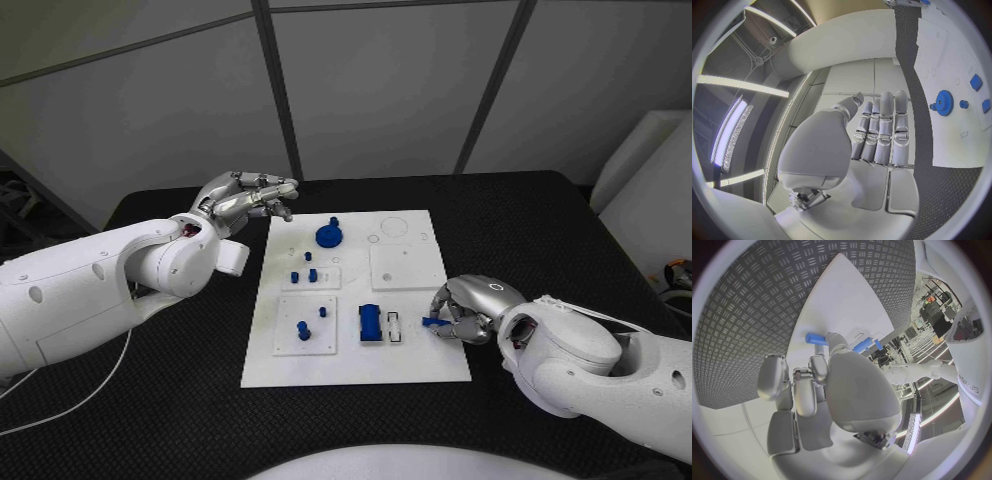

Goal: Assemble the parts on the task board

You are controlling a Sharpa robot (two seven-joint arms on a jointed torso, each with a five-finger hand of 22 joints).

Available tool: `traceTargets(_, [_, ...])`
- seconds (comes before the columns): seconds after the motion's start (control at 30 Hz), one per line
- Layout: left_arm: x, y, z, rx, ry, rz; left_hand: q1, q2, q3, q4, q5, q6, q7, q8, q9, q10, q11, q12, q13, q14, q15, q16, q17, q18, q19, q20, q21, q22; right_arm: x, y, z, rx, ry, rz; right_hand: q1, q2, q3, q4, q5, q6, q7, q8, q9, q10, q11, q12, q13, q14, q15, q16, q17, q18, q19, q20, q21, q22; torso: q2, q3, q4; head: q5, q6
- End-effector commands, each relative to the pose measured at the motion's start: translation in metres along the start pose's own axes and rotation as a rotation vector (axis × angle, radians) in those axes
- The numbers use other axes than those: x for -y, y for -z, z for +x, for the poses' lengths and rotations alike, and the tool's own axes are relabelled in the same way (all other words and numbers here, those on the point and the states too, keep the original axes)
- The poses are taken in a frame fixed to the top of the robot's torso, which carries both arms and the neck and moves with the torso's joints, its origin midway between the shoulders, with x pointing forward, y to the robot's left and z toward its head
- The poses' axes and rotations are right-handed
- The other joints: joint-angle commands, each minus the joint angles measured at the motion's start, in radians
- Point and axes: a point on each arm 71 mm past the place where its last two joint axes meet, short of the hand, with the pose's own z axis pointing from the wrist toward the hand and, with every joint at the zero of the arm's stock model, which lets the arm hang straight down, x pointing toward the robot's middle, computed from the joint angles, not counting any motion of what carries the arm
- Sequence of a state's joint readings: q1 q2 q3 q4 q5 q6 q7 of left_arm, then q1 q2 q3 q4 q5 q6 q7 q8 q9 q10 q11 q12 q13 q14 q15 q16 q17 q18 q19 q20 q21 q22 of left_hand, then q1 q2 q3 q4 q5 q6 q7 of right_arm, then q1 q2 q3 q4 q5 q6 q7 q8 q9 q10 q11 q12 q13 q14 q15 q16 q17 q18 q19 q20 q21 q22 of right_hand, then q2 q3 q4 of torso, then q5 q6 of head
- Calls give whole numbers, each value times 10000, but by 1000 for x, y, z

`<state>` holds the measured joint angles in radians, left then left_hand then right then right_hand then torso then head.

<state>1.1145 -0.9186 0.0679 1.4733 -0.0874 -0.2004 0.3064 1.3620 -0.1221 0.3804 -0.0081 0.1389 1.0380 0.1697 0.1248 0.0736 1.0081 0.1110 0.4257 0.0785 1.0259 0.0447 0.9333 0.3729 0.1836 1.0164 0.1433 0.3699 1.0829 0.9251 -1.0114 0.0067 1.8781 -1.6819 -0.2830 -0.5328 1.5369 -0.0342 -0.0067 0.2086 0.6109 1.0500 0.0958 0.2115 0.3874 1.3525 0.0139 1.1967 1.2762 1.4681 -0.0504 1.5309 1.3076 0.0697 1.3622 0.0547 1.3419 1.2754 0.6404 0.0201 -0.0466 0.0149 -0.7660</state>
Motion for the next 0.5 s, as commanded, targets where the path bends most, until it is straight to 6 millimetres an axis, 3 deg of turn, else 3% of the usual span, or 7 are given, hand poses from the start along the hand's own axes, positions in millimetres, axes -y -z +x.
traceTargets(0.03, [1,0,2,-109,40,70,-32,44,-62,-4,17,-79,10,-36,-3,-100,3,69,-16,-46,0,-30,-10,-25,62,42,-37,-11,2,2,5,-38,-783,454,-284,-220,273,133,47,267,-164,65,85,251,-127,77,81,898,-109,67,2065,4,92,-8,94,65,7,1,-6,-1,3])
traceTargets(0.23, [1,-1,2,-126,47,71,-32,44,-62,-4,17,-79,10,-36,-3,-100,3,69,-16,-46,0,-30,-10,-25,62,42,-37,-11,-9,3,1,493,-1551,249,-456,-439,655,292,23,365,-212,111,127,343,-166,176,165,919,-137,119,2155,-19,162,-41,170,170,13,-1,6,2,1])
traceTargets(0.5, [1,-1,3,-150,56,70,-32,44,-62,-4,17,-79,10,-36,-3,-100,3,69,-16,-46,0,-30,-10,-25,62,42,-37,-11,-18,1,1,659,-2246,177,-545,-551,852,353,4,430,-246,160,169,412,-191,265,238,932,-156,153,2213,-33,205,-58,216,233,21,-2,-3,14,-9])
